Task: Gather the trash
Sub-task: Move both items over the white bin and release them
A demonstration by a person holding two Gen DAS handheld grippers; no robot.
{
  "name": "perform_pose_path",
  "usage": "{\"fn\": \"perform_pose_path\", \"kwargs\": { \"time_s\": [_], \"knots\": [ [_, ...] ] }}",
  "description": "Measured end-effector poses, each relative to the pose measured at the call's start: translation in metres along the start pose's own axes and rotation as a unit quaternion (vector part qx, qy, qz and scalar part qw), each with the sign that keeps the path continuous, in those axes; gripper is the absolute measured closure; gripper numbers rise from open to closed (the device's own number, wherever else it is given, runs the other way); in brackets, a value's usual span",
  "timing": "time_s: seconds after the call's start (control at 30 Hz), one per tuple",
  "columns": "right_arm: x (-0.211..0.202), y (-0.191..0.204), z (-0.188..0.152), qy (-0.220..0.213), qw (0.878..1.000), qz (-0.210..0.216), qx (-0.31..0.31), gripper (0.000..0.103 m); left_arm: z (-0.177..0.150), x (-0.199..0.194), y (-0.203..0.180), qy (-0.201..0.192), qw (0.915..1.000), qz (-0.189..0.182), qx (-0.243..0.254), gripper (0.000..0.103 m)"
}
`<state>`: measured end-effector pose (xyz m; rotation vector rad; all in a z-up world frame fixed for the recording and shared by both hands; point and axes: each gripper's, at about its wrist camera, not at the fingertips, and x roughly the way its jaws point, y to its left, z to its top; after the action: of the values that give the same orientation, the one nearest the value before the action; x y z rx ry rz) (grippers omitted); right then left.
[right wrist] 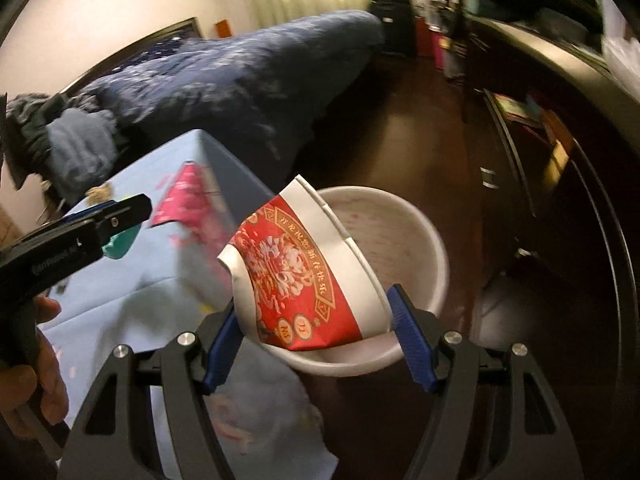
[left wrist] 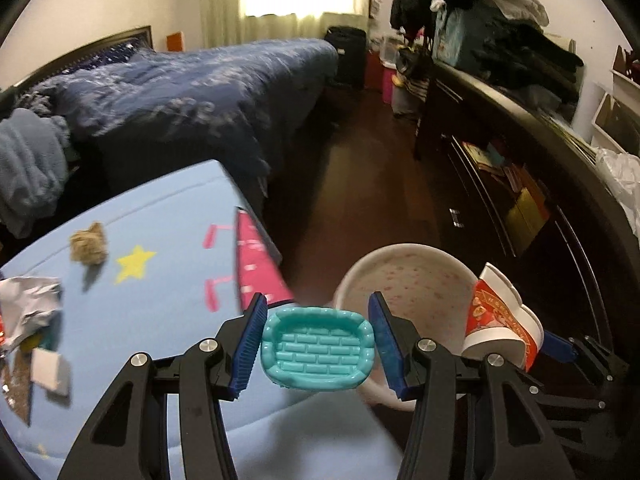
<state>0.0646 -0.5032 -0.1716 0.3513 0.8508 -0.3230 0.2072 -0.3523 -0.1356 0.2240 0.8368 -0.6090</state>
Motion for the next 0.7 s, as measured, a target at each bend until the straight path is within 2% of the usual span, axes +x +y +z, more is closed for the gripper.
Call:
{"fn": "perform_pose_path", "kwargs": {
  "time_s": [0.27,0.7],
  "knots": [
    [0.024,-0.030,-0.001,0.022,0.999,-0.024,0.017,0.033,0.010,0.042,-0.025,0.040,0.9988,-0.022,0.018,0.050],
    [0.061,-0.024,0.005,0.050,0.998,-0.031,-0.001,0.032,0.017,0.083,-0.046,0.087,0.9952,-0.028,0.032,0.050]
  ]
}}
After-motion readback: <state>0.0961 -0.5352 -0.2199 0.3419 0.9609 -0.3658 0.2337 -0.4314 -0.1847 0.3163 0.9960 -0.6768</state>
